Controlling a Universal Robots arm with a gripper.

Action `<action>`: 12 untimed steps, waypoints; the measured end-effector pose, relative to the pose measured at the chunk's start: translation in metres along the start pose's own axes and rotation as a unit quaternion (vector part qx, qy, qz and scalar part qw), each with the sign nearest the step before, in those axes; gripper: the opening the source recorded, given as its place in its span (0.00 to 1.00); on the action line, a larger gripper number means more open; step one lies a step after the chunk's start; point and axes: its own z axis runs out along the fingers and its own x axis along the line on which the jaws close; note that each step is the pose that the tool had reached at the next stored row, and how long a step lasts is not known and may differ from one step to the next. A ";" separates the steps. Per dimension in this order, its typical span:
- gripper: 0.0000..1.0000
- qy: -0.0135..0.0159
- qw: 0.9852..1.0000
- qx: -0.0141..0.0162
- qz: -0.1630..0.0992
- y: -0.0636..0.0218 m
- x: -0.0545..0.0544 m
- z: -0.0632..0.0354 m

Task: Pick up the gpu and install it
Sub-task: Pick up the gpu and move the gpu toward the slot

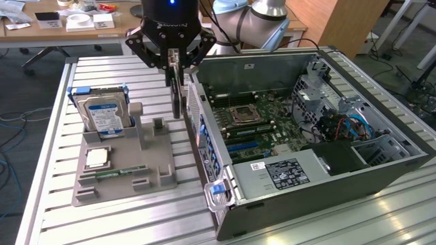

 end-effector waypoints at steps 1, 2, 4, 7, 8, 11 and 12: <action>0.27 0.000 1.000 0.000 0.000 0.0001 -0.001 0.0000; 0.27 0.000 1.000 0.000 0.000 0.0002 -0.003 0.0000; 0.27 0.000 1.000 0.000 0.000 0.0004 -0.005 0.0001; 0.27 0.000 1.000 0.000 0.000 0.0008 -0.010 0.0002; 0.27 0.000 1.000 0.000 0.000 0.0009 -0.011 0.0002; 0.27 0.000 1.000 0.000 0.000 0.0013 -0.016 0.0003; 0.27 0.000 1.000 0.000 0.000 0.0014 -0.018 0.0003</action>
